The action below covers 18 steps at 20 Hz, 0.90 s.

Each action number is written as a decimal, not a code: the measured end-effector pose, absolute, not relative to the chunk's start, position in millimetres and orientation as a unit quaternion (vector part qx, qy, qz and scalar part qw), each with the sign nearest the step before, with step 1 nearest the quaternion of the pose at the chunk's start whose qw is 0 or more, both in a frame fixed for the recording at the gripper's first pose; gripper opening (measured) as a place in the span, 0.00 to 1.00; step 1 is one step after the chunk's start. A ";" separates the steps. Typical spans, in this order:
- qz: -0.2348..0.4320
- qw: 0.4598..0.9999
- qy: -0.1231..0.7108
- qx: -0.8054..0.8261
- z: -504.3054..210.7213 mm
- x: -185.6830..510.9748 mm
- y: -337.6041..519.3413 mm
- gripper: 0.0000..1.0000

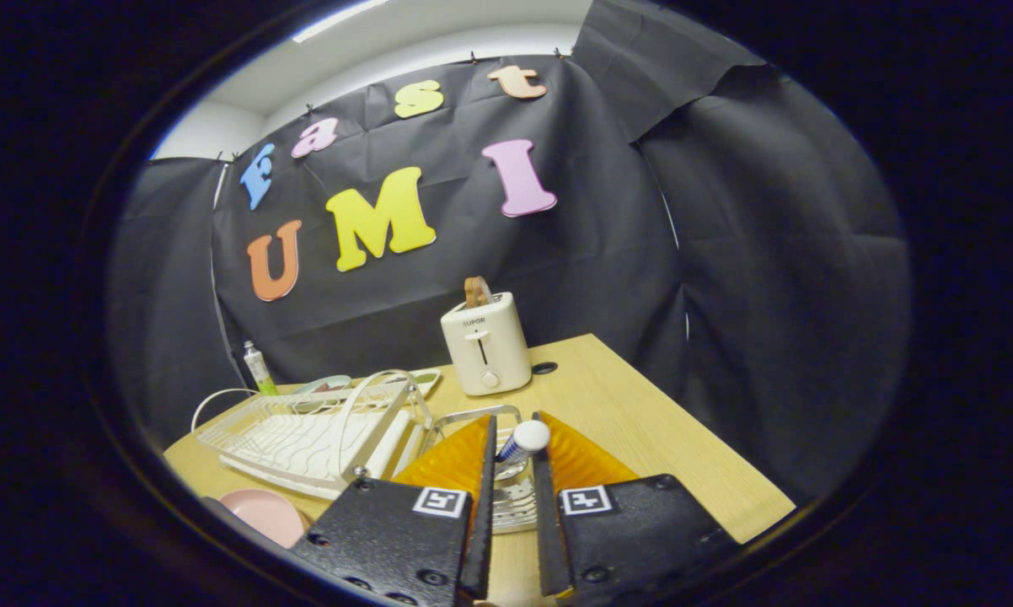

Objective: Take the plate from the dish rack, then take the spoon from the basket and place it into the plate.

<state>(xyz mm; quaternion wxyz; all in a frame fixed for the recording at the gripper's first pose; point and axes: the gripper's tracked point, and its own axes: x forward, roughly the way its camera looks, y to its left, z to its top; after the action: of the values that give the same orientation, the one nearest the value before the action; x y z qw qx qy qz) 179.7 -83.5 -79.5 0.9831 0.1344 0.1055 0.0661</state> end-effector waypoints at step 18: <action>0.121 0.990 0.059 0.039 66.6 94.3 -26.3 0.08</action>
<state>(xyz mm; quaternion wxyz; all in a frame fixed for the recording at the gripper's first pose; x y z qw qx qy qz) 94.3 -26.3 66.6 0.9902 0.0388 0.0595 0.1206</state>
